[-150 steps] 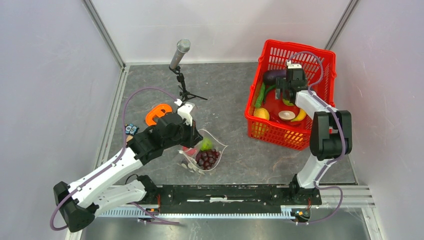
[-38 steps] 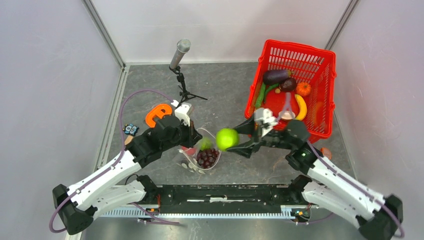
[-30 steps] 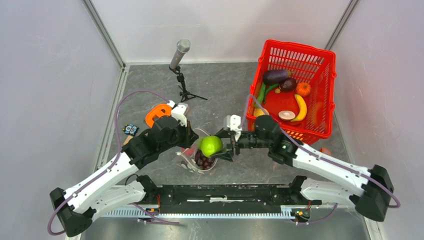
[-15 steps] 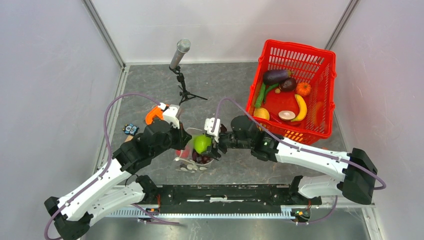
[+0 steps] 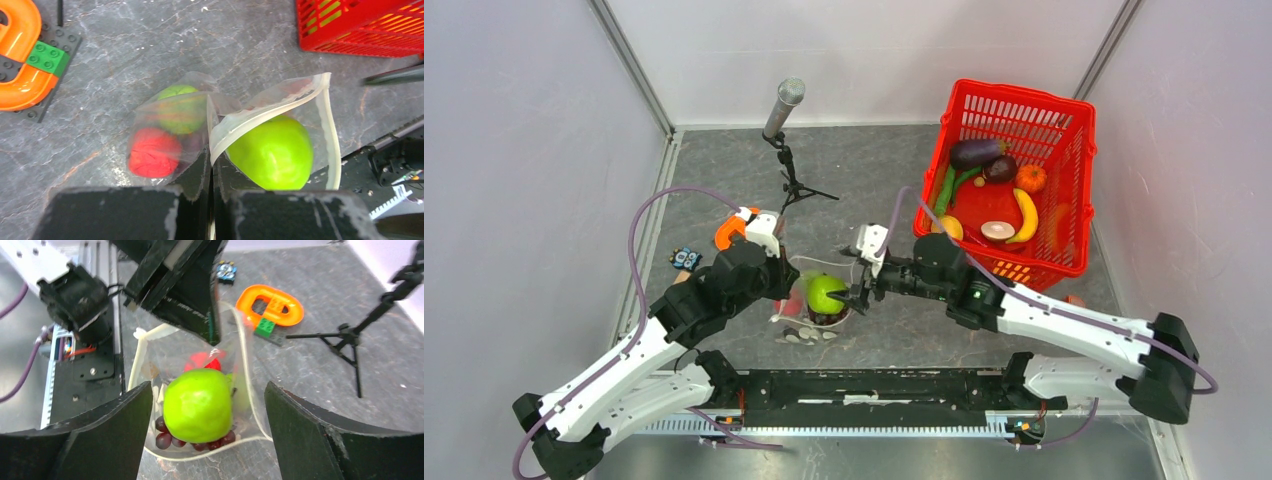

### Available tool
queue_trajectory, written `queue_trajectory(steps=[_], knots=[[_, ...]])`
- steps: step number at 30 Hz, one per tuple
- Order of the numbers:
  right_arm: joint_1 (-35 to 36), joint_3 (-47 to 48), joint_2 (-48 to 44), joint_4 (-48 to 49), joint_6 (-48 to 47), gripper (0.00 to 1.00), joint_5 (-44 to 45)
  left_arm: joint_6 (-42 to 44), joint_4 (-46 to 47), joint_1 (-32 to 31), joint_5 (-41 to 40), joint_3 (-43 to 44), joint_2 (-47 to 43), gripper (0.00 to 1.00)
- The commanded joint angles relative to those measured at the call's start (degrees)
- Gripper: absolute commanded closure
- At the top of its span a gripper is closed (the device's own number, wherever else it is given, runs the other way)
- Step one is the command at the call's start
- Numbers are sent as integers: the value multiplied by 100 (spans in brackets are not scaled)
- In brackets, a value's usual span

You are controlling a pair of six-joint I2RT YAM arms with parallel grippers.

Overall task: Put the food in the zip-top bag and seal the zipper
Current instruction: Place the fake fruit in the zipper food storage bag, then adjust the zipper food storage bag at the center of the board.

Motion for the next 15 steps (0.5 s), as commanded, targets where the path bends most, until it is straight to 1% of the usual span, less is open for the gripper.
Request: queue_trajectory(steps=[1,3,5,6,9,12,15], knots=[[12,5,-386,-20,409,17,1282,-142,-163,21,-501,177,59,98],[10,89,-320,-388,913,24,2034,-134,-181,30,-461,216,113,98],[10,89,-272,-681,1463,28,2340,-135,-138,29,-449,193,136,98],[12,-2,-280,-710,1639,30,2340,-123,-117,29,-456,186,146,98],[18,-237,-240,-702,2096,32,1845,-101,-129,29,-462,184,151,98],[40,-386,-119,-602,2422,35,1792,-87,-127,29,-428,188,133,98],[49,-476,24,-493,2593,44,1830,-52,-128,29,-402,212,129,98]])
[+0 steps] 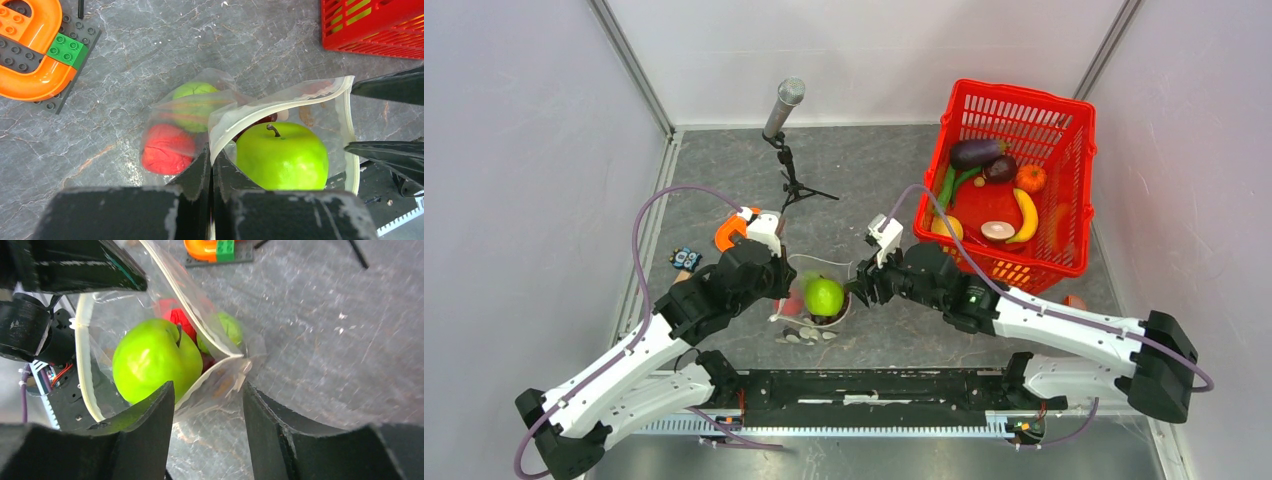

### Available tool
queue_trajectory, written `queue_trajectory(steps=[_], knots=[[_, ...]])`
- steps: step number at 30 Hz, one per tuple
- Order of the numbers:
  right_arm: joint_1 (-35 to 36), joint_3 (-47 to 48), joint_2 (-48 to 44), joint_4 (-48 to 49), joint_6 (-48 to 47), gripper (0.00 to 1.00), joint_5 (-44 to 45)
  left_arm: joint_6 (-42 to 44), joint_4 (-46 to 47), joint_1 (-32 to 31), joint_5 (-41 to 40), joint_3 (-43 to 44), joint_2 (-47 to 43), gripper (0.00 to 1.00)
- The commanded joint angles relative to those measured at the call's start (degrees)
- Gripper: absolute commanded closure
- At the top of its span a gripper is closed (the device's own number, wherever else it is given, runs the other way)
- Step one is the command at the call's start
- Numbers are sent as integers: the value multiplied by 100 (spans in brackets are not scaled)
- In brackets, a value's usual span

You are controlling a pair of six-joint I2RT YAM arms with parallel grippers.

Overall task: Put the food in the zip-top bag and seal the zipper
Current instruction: Adjust the zipper food storage bag at the center of the board.

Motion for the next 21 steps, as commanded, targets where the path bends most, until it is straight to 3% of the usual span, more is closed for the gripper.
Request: queue_trajectory(steps=[1,8,13,17,21], knots=[[42,-96,224,155,609,44,2,-49,11,25,-91,219,-35,98],[156,130,548,40,677,66,136,-29,-39,25,-17,208,-73,98],[222,342,484,16,514,98,329,58,-87,25,70,249,0,98],[253,412,39,280,355,100,498,134,-450,25,-215,553,3,98],[251,249,-422,700,296,100,260,190,-1909,25,-987,1492,336,97]])
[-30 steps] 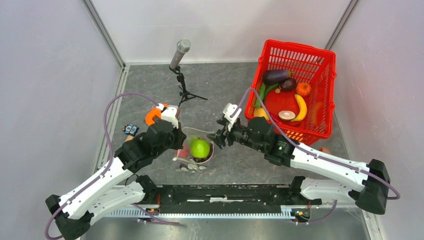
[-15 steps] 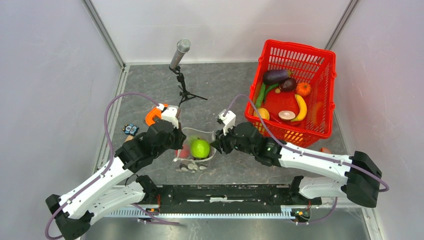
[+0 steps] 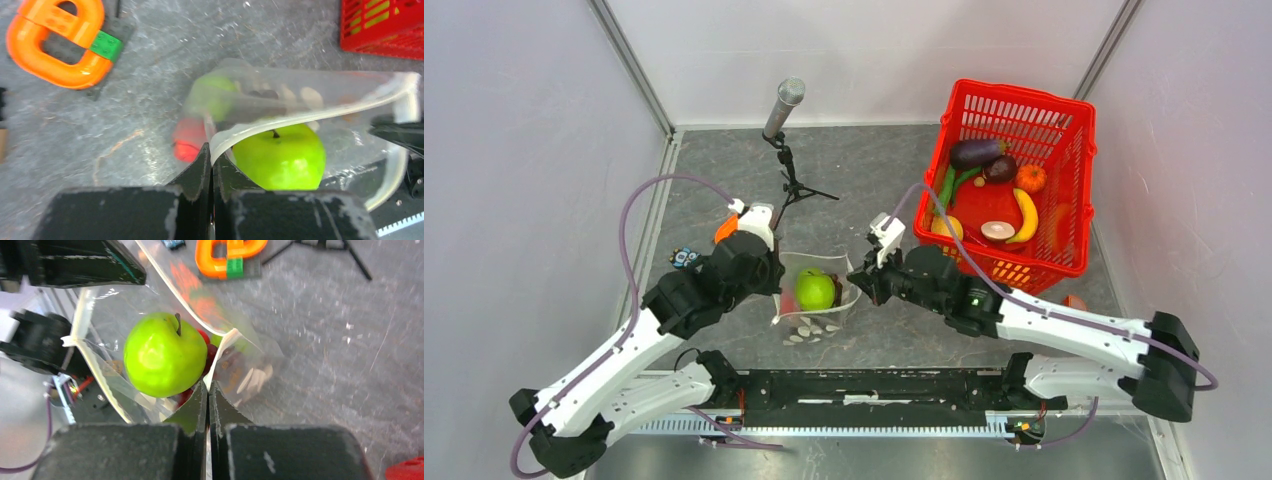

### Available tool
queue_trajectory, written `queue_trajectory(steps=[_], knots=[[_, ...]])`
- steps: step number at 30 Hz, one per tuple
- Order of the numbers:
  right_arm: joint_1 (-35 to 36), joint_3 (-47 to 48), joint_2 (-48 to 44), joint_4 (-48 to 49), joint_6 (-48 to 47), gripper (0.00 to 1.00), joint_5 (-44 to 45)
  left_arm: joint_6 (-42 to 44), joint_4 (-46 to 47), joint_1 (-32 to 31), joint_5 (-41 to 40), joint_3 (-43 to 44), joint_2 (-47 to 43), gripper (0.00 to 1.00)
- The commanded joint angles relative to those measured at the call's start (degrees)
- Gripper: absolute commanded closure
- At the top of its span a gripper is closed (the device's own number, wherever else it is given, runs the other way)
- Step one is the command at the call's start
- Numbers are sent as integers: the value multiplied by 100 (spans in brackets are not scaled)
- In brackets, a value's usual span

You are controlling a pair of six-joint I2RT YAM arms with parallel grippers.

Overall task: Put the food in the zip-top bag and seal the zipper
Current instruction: Adjust the zipper food storage bag at the center of the board.

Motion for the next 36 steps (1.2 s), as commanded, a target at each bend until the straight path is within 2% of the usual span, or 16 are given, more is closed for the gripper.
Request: queue_trajectory(steps=[1,4,9,12,16,20,22,24,27,29,32,34,36], knots=[[29,194,-567,745,-157,100,-11,210,-1402,25,-907,1098,302,97],[28,249,-521,747,-168,100,-51,326,-1624,25,-742,1149,454,96],[28,451,-337,920,-236,100,-423,537,-2093,19,532,1419,977,97],[28,469,-361,1171,-320,100,-444,654,-2376,16,777,1747,1011,98],[26,486,-333,1476,-378,100,-514,774,-2179,16,594,1928,773,98],[28,609,-81,1355,-410,100,-591,725,-1538,16,978,1843,532,98],[28,506,-28,1332,-404,100,-383,672,-1385,16,1008,1750,539,98],[20,448,38,1124,-577,92,9,699,-1338,16,972,1576,579,98],[-65,803,235,137,-1070,92,974,644,-1273,16,914,1404,661,98],[-297,855,263,-98,-1142,92,981,592,-941,16,1033,1152,588,98],[-625,901,250,-111,-1148,85,174,490,-701,16,932,966,629,98],[-653,957,153,-274,-1136,58,48,479,-627,18,839,915,696,98],[-658,1040,20,-311,-1191,54,-101,455,-538,25,714,867,737,98]])
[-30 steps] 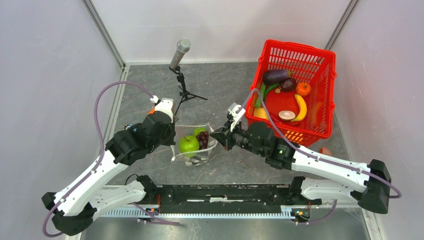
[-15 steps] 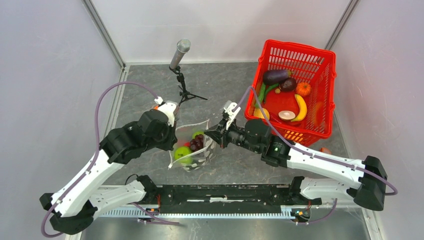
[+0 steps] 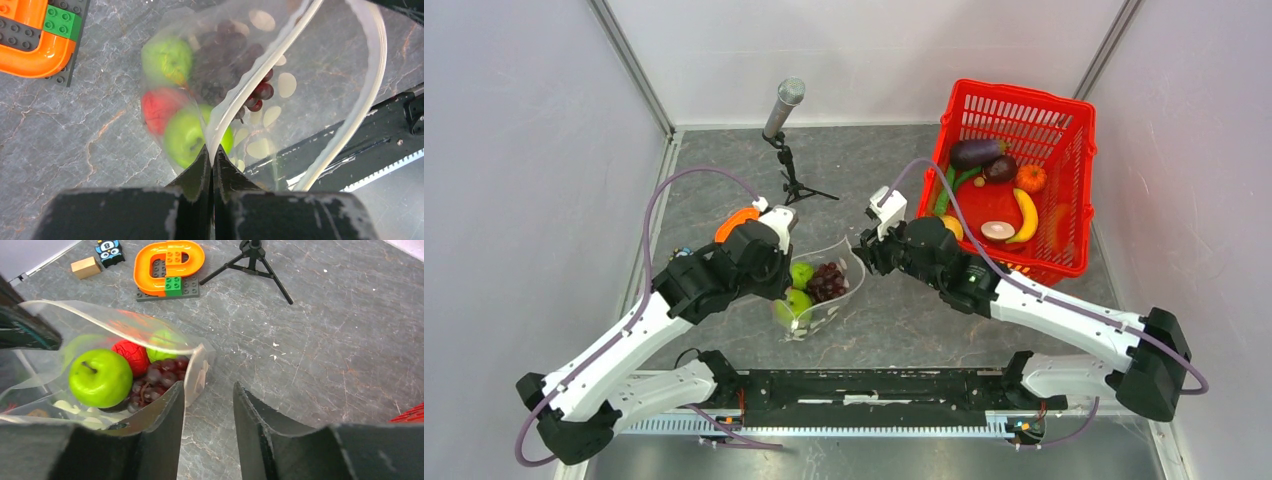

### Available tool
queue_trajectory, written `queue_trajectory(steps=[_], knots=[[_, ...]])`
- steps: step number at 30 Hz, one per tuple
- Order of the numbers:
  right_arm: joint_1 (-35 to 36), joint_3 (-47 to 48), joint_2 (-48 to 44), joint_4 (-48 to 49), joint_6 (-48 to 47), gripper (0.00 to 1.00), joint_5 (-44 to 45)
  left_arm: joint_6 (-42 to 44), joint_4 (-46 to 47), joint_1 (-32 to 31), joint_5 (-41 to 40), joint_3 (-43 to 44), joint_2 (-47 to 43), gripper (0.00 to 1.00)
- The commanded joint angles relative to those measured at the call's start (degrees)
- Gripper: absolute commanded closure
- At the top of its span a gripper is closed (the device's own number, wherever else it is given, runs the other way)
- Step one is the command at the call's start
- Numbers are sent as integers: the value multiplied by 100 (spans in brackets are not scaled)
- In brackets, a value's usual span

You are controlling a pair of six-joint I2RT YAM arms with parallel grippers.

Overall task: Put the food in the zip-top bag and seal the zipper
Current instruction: Adjust the zipper food storage bag at the center of the board, then pick up the fake fruit from the bin.

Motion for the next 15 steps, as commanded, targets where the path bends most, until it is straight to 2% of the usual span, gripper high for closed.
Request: queue_trajectory(steps=[1,4,5,6,10,12,15], knots=[[-20,466,-363,-198,-216,53,-329,-31,620,25,-181,-52,52,98],[-19,638,-817,-369,-391,48,26,-49,786,32,-243,-137,25,98],[-17,627,-989,-336,-518,43,301,-49,826,34,-266,-165,1,98],[-28,617,-1176,-320,-629,38,672,-44,866,33,-294,-192,-34,98],[-335,801,-1546,-487,-863,34,2414,-6,964,42,-283,-279,-114,98],[-880,951,-1458,-709,-1006,31,2821,-5,982,43,-251,-305,-114,98],[-1913,1125,-1113,-1018,-917,28,2749,3,1072,42,-170,-394,-146,98]])
